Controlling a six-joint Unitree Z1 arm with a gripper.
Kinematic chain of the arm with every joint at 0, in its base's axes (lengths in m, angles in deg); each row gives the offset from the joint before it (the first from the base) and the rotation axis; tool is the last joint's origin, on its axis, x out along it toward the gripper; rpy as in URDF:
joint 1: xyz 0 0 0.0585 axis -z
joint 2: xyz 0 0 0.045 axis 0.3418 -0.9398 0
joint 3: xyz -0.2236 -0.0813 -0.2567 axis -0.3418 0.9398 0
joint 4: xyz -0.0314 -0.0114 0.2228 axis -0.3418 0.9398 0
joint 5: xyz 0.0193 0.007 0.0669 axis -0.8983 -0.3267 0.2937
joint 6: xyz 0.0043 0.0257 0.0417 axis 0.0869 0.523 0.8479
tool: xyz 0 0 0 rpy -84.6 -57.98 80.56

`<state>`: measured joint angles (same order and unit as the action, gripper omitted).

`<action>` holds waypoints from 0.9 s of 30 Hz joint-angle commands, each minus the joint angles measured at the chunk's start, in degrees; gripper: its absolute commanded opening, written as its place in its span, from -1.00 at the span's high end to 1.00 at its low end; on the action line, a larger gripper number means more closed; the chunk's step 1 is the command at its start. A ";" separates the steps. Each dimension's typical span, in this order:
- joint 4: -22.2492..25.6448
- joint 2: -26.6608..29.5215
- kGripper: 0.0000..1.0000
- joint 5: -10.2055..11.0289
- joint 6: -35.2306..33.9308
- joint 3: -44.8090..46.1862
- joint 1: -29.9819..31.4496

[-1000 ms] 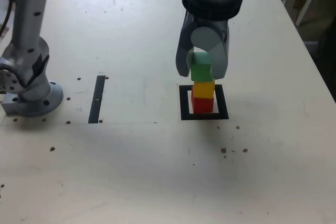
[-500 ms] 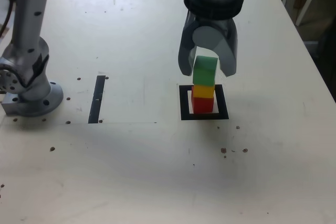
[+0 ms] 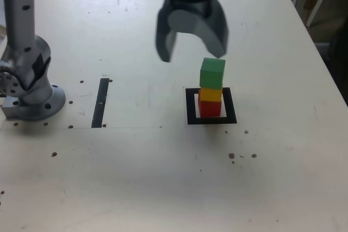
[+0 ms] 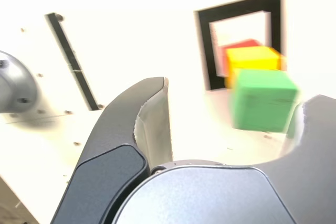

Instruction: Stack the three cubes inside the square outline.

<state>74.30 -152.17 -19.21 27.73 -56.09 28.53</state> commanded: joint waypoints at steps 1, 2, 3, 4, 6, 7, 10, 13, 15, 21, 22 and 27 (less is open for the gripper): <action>-0.38 2.55 -0.99 0.59 -0.66 2.87 -0.11; -0.70 3.81 -0.99 0.95 -1.08 4.86 -0.11; -1.11 5.05 -0.99 1.26 -1.50 6.85 -0.11; -1.59 6.25 -0.99 1.49 -1.89 8.83 -0.11; -2.82 8.90 -0.99 1.82 -2.73 13.34 -0.11; -3.41 9.99 -0.99 1.89 -3.06 15.26 -0.11; -5.44 13.04 -0.99 1.90 -4.01 21.10 -0.11; -8.16 15.70 -0.99 1.70 -4.80 27.06 -0.11; -10.33 17.12 -0.99 1.32 -5.22 31.05 -0.11; -17.74 19.42 -1.00 -0.63 -6.33 42.04 -0.11; -19.10 19.52 -1.00 -1.01 -6.43 43.62 -0.11; -25.67 19.46 -1.00 -2.90 -6.53 50.17 -0.11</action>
<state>49.12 -132.87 -21.90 21.31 -6.28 28.47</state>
